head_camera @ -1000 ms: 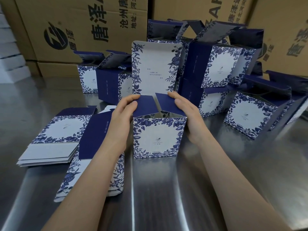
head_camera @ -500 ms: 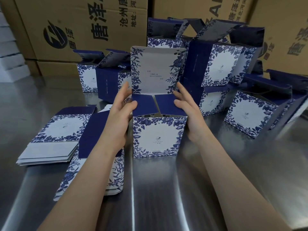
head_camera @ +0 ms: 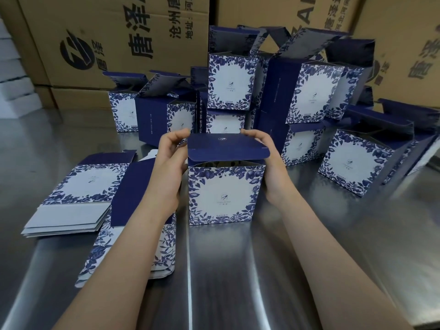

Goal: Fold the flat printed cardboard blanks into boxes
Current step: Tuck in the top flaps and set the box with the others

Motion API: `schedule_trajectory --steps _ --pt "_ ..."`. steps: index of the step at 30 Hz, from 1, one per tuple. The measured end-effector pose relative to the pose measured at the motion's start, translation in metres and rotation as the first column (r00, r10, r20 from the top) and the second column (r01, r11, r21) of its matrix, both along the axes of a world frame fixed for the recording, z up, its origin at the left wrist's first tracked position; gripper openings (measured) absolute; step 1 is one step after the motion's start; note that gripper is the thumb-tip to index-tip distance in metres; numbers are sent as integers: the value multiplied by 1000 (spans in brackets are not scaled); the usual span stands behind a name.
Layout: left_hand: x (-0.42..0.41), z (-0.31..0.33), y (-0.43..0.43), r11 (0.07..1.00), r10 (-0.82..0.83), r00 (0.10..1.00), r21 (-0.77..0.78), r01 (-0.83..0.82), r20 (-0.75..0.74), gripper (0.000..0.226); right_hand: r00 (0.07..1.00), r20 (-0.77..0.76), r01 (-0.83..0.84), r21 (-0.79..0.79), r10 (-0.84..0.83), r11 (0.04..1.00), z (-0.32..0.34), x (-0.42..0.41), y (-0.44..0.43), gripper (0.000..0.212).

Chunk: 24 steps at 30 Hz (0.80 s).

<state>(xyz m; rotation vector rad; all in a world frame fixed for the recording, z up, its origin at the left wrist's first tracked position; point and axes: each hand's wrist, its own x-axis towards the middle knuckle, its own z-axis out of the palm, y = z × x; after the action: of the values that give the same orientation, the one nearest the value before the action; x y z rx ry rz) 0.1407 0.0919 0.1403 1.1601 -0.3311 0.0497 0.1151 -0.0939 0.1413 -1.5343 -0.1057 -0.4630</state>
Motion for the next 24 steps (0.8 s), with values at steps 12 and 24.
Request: schedule_trajectory --steps 12,24 --pt "2 -4 -2 999 31 998 -8 -31 53 34 1000 -2 -13 55 13 998 2 -6 3 21" --pt "-4 -5 -1 997 34 996 66 -40 86 14 993 93 59 150 -74 987 1 -5 3 19"
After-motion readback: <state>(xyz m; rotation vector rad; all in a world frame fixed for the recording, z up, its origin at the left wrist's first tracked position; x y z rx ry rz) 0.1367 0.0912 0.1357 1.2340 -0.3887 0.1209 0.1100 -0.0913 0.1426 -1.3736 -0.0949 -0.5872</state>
